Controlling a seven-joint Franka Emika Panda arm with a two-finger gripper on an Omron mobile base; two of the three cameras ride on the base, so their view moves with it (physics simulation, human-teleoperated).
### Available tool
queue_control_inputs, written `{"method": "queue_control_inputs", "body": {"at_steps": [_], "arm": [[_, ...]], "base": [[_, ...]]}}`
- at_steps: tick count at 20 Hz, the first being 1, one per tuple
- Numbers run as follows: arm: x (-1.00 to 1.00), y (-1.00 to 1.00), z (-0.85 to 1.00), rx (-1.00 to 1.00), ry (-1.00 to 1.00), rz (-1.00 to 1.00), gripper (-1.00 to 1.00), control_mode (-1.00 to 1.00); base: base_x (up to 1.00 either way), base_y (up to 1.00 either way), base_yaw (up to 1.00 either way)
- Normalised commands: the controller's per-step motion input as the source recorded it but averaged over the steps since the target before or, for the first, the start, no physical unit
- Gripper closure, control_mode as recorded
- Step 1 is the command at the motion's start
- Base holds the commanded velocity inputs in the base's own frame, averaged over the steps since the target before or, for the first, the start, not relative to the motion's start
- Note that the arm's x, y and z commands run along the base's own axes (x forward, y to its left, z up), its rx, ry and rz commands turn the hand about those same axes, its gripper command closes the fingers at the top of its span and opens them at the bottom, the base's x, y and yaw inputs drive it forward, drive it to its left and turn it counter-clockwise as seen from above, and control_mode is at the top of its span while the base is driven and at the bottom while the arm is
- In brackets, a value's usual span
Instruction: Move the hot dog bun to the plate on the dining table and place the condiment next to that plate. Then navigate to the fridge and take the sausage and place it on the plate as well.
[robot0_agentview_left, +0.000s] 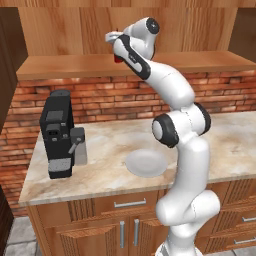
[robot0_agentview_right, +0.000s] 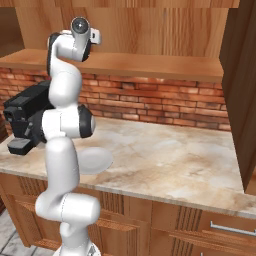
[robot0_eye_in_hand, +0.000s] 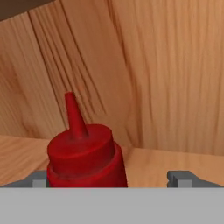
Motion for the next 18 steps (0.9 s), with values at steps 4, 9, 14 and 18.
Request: {"method": "queue_control_inputs", "body": {"at_steps": [4, 9, 14, 18], "arm": [[0.14, 0.13, 0.0, 0.0, 0.0, 0.0, 1.0, -1.0], [0.04, 0.03, 0.0, 0.0, -0.01, 0.0, 1.0, -1.0], [-0.41, -0.03, 0.02, 0.0, -0.16, 0.0, 1.0, -1.0], [-0.98, -0.23, 0.0, 0.0, -0.22, 0.0, 1.0, -1.0]], "base": [[0.0, 0.0, 0.0], [0.0, 0.0, 0.0], [0.0, 0.0, 0.0], [0.0, 0.0, 0.0]]}}
